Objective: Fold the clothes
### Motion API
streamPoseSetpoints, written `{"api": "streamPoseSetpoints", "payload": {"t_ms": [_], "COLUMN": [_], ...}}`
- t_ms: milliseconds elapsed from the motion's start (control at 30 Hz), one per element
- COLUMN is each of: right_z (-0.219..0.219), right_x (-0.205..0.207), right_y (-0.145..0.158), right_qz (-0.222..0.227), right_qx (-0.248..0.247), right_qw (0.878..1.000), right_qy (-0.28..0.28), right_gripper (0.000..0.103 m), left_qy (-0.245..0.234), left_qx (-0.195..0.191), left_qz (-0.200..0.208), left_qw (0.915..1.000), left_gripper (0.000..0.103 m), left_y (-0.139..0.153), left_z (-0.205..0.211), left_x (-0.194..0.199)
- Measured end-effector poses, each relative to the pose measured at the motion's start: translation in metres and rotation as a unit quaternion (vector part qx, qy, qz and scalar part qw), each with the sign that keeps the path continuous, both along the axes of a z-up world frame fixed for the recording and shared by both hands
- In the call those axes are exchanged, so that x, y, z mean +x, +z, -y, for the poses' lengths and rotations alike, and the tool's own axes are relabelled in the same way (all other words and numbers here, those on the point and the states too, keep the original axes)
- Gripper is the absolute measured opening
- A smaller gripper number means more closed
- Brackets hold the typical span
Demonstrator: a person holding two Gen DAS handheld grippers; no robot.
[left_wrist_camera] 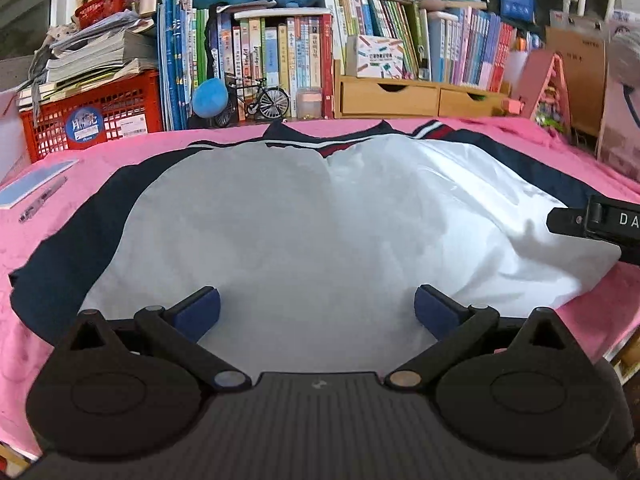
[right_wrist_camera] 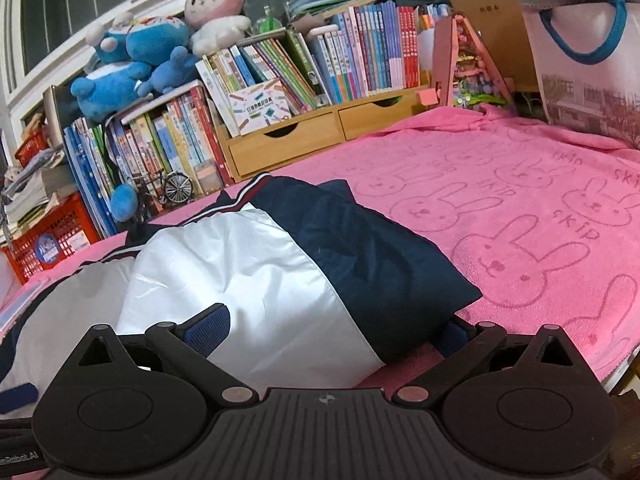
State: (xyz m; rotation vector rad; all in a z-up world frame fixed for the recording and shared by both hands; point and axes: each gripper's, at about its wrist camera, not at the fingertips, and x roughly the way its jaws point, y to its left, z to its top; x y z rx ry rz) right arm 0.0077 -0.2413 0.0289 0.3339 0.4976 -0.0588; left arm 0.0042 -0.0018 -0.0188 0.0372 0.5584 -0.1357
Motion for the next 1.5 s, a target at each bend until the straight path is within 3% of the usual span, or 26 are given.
{"api": "streamPoseSetpoints", "payload": {"t_ms": [233, 333, 367, 433, 500, 567, 600, 733, 800, 833, 867, 933, 1000, 1033, 1067, 1167, 1233, 1300, 1367, 1433, 1500], "right_z": [-0.010, -0.001, 0.005, 0.021, 0.034, 0.044, 0.047, 0.045, 0.041, 0.041, 0.041, 0.043, 0.043, 0.041, 0.040, 0.018, -0.015, -0.064, -0.125, -0.191, -0.247], "right_x": [0.019, 0.021, 0.020, 0.019, 0.020, 0.021, 0.022, 0.023, 0.025, 0.027, 0.027, 0.025, 0.027, 0.029, 0.031, 0.032, 0.034, 0.032, 0.025, 0.012, 0.002], "right_y": [-0.002, 0.003, 0.002, -0.002, -0.007, -0.011, -0.011, -0.002, 0.000, -0.001, -0.003, -0.009, -0.010, -0.008, -0.006, 0.020, 0.047, 0.073, 0.094, 0.099, 0.091], "right_qz": [0.007, 0.009, 0.013, 0.023, 0.020, 0.008, 0.002, 0.007, 0.001, -0.008, -0.004, 0.011, 0.009, 0.004, -0.002, 0.022, 0.054, 0.100, 0.152, 0.204, 0.236], "right_qx": [-0.002, 0.084, 0.123, 0.200, 0.251, 0.283, 0.284, 0.253, 0.238, 0.237, 0.243, 0.260, 0.260, 0.253, 0.244, 0.169, 0.079, -0.031, -0.148, -0.248, -0.307], "right_qw": [1.000, 0.996, 0.992, 0.979, 0.968, 0.959, 0.959, 0.967, 0.971, 0.971, 0.969, 0.964, 0.964, 0.966, 0.968, 0.985, 0.995, 0.994, 0.973, 0.935, 0.896], "right_qy": [0.016, 0.028, 0.030, 0.028, 0.014, -0.004, -0.011, -0.017, -0.025, -0.032, -0.039, -0.051, -0.061, -0.063, -0.062, -0.039, -0.010, 0.034, 0.088, 0.153, 0.220], "right_gripper": [0.103, 0.083, 0.075, 0.070, 0.057, 0.020, 0.017, 0.015, 0.025, 0.046, 0.061, 0.063, 0.055, 0.029, 0.018, 0.015, 0.014, 0.014, 0.014, 0.014, 0.014], "left_qy": [0.002, 0.001, 0.000, -0.003, -0.005, -0.003, 0.008, 0.090, 0.132, 0.145, 0.151, 0.157, 0.158, 0.162, 0.166, 0.178, 0.186, 0.198, 0.223, 0.247, 0.272], "left_qx": [0.001, -0.001, -0.002, -0.003, -0.005, -0.006, -0.008, -0.017, -0.016, -0.016, -0.014, -0.011, -0.019, -0.024, -0.030, -0.047, -0.058, -0.068, -0.072, -0.076, -0.077], "left_qz": [0.010, 0.009, 0.009, 0.009, 0.006, -0.001, -0.002, 0.014, 0.011, 0.005, 0.001, 0.000, -0.001, -0.001, -0.001, -0.002, -0.002, 0.000, 0.011, 0.023, 0.030], "left_qw": [0.9999, 1.0000, 1.0000, 1.0000, 1.0000, 1.0000, 0.9999, 0.9957, 0.9911, 0.9893, 0.9884, 0.9876, 0.9873, 0.9865, 0.9857, 0.9829, 0.9807, 0.9778, 0.9722, 0.9657, 0.9589], "left_gripper": [0.103, 0.103, 0.103, 0.103, 0.103, 0.103, 0.103, 0.103, 0.103, 0.103, 0.103, 0.103, 0.103, 0.103, 0.103, 0.103, 0.103, 0.103, 0.103, 0.103, 0.103], "left_y": [0.000, 0.000, 0.001, 0.000, 0.002, 0.005, 0.007, 0.010, 0.007, 0.004, 0.001, 0.000, 0.002, 0.003, 0.004, 0.009, 0.012, 0.015, 0.020, 0.025, 0.028], "left_z": [0.001, 0.000, -0.001, -0.003, -0.007, -0.015, -0.022, -0.057, -0.074, -0.082, -0.087, -0.092, -0.097, -0.101, -0.106, -0.118, -0.127, -0.136, -0.150, -0.165, -0.180], "left_x": [-0.002, -0.001, -0.002, -0.002, -0.004, -0.005, -0.006, -0.013, -0.013, -0.012, -0.012, -0.014, -0.016, -0.018, -0.019, -0.023, -0.026, -0.029, -0.038, -0.047, -0.055]}}
